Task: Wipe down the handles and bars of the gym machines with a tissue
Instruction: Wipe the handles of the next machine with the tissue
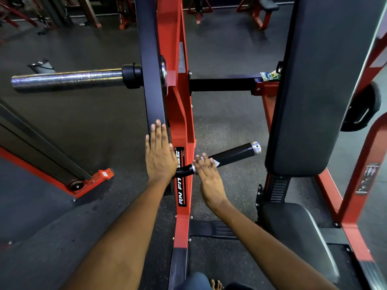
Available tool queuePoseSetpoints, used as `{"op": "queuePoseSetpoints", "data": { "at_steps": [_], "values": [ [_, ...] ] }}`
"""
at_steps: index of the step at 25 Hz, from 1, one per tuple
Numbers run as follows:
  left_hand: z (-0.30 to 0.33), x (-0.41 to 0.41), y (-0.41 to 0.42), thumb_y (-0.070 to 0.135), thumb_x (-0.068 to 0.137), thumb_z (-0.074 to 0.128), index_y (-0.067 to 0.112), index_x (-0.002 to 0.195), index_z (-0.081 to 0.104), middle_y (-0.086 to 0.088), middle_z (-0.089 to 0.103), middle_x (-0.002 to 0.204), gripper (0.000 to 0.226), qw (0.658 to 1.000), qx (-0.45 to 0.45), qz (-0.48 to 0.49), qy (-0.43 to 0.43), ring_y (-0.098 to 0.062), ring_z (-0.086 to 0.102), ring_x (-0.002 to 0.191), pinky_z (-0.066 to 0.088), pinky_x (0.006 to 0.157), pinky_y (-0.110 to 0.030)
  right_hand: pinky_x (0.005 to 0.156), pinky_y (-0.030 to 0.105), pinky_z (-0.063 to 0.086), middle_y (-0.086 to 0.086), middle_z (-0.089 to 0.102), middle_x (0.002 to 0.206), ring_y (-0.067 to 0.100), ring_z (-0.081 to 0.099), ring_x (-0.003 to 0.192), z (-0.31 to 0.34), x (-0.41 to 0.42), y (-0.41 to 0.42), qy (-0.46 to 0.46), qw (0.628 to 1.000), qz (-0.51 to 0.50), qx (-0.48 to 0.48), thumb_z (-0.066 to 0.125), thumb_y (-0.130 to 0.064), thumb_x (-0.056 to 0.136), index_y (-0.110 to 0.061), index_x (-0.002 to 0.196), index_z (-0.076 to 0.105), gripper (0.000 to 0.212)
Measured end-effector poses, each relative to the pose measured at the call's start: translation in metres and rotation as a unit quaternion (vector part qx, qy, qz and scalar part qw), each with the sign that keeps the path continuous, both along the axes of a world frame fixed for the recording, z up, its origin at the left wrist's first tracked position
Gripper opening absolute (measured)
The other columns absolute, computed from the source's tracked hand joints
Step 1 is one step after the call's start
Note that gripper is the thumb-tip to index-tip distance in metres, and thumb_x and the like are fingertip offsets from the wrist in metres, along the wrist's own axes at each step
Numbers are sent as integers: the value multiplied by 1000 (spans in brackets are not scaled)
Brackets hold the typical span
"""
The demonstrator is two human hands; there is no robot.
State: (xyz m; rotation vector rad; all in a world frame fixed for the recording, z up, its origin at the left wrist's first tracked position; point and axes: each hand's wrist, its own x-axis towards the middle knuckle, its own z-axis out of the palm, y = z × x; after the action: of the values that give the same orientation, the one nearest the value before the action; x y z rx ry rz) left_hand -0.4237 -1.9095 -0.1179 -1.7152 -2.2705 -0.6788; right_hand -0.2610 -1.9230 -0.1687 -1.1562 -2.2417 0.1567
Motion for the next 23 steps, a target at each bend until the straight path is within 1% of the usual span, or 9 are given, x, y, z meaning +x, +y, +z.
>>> {"op": "queuePoseSetpoints", "data": {
  "at_steps": [3, 5, 9, 13, 15, 17, 19, 20, 23],
  "values": [
    [0, 0, -1, 15, 96, 34, 3, 152, 15, -11, 10, 161, 60, 1000, -2, -2, 3, -22, 4, 149, 12, 121, -43, 117, 34, 3, 15, 49, 138, 30, 40, 132, -2, 24, 15, -108, 985, 110, 75, 25, 8, 76, 0, 132, 48, 62],
    [0, 0, 0, 15, 97, 34, 4, 152, 14, -11, 8, 161, 60, 1000, -3, 0, 4, -22, 3, 149, 11, 121, -43, 117, 37, 11, 13, 47, 140, 27, 41, 132, -2, 32, 26, -164, 971, 135, 113, 27, 5, 80, -3, 135, 46, 58],
    [-1, 0, -2, 14, 97, 35, 4, 152, 12, -10, 7, 162, 61, 1000, -9, 4, 7, -22, 2, 149, 10, 121, -43, 108, 43, 29, 14, 54, 133, 27, 50, 125, 4, 26, 25, -187, 968, 144, 86, 30, 0, 84, -2, 128, 55, 50],
    [2, -1, -2, 16, 97, 31, 4, 152, 12, -10, 6, 162, 59, 1000, -11, -2, 7, -21, 1, 149, 8, 122, -42, 106, 42, 32, 12, 56, 131, 25, 51, 123, 23, 61, 43, -252, 939, 221, 81, 30, -4, 84, -4, 125, 58, 49],
    [2, -1, -2, 15, 98, 32, 4, 152, 12, -10, 5, 162, 59, 1000, -12, 0, 5, -21, 0, 149, 8, 122, -42, 107, 42, 34, 11, 54, 133, 25, 49, 126, 26, 101, 49, -229, 944, 225, 81, 30, -4, 85, -5, 126, 56, 49],
    [1, -2, -1, 15, 98, 33, 4, 153, 11, -10, 5, 162, 60, 1000, -13, 4, 6, -21, 0, 149, 8, 122, -42, 107, 43, 38, 12, 56, 131, 25, 50, 125, 32, 135, 46, -144, 975, 153, 68, 37, 8, 86, -4, 125, 57, 46],
    [0, -3, 0, 15, 98, 33, 4, 152, 12, -10, 6, 162, 60, 1000, -9, 0, 5, -21, 0, 149, 9, 122, -42, 106, 41, 39, 14, 59, 127, 24, 51, 124, 39, 133, 40, -8, 999, 20, 48, 47, 22, 81, -1, 122, 59, 48],
    [0, -3, 0, 14, 97, 33, 4, 152, 12, -10, 6, 162, 60, 1000, -4, -2, 3, -22, 1, 149, 9, 122, -42, 107, 41, 38, 15, 58, 127, 25, 50, 124, 43, 119, 42, 35, 997, -57, 35, 47, 24, 79, 0, 121, 59, 50],
    [0, -2, 0, 12, 97, 36, 3, 152, 15, -10, 9, 161, 59, 1000, 10, -8, 1, -22, 5, 149, 11, 121, -43, 114, 43, 27, 18, 56, 128, 33, 47, 126, 54, 69, 46, 6, 976, -213, -41, 50, 20, 77, -2, 122, 57, 50]
  ]
}}
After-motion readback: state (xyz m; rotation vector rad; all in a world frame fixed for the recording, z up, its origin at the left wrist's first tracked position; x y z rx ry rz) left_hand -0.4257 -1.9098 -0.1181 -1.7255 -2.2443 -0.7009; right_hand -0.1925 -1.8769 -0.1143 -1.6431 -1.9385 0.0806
